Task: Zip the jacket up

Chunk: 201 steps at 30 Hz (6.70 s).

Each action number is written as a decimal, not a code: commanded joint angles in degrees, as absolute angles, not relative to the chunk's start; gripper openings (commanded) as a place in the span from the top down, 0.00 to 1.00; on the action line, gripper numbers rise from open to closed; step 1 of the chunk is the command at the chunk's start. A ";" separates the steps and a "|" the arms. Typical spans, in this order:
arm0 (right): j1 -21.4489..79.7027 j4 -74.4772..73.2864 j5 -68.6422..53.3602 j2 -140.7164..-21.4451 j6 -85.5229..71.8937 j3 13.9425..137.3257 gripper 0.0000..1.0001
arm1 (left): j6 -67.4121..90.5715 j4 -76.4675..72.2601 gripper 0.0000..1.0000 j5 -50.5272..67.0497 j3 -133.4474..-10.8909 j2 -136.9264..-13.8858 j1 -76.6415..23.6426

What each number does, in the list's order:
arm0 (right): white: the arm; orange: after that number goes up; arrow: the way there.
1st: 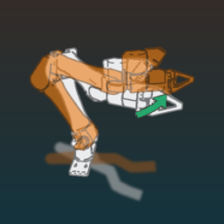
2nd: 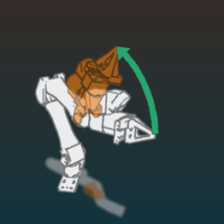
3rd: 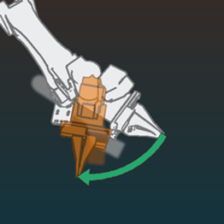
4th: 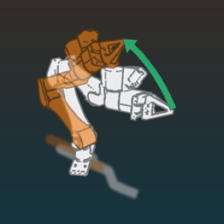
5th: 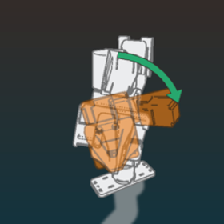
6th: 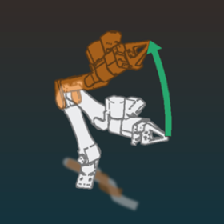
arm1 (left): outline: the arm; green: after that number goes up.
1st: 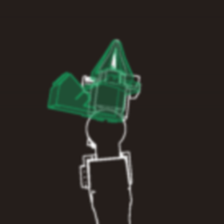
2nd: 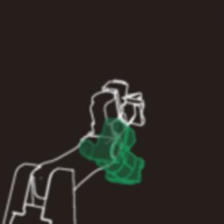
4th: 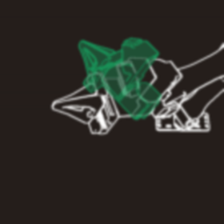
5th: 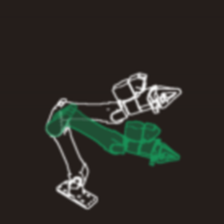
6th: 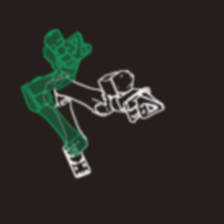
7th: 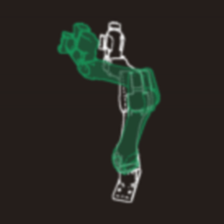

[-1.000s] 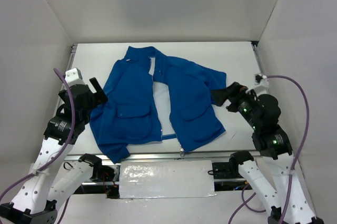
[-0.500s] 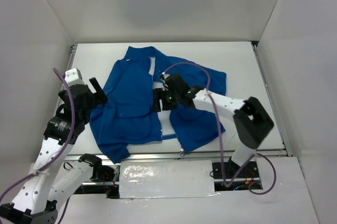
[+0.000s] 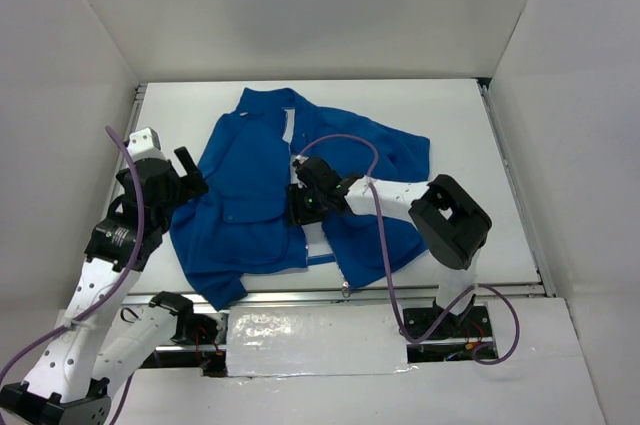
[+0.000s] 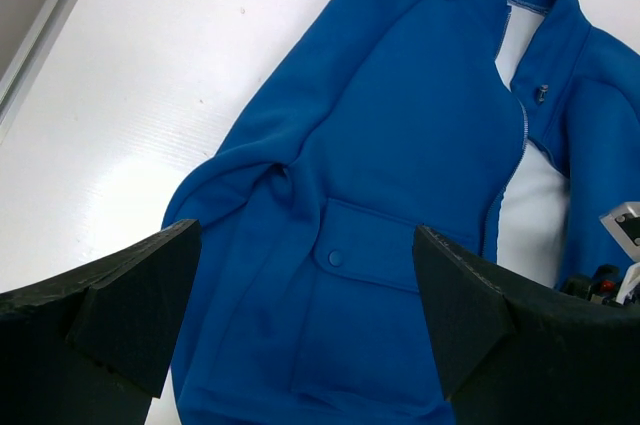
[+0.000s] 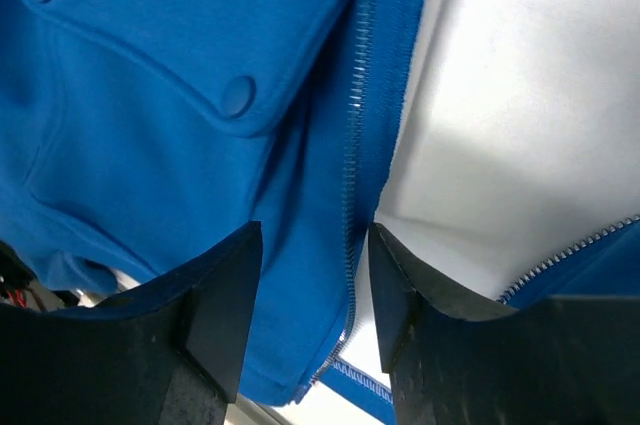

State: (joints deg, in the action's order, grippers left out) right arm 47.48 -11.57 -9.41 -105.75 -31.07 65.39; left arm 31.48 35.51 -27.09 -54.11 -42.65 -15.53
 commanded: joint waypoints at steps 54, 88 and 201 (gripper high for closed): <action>42.63 16.43 -19.25 -89.04 -58.97 55.11 1.00 | 46.14 6.16 0.29 22.68 -31.38 -42.01 -24.34; 45.36 19.33 -18.63 -90.17 -52.39 50.10 0.64 | 44.30 4.92 0.66 1.76 -25.84 -48.34 -33.40; 41.75 45.70 -36.83 -87.01 -65.13 35.95 1.00 | 46.49 -7.47 0.44 22.50 -22.06 -45.09 -33.40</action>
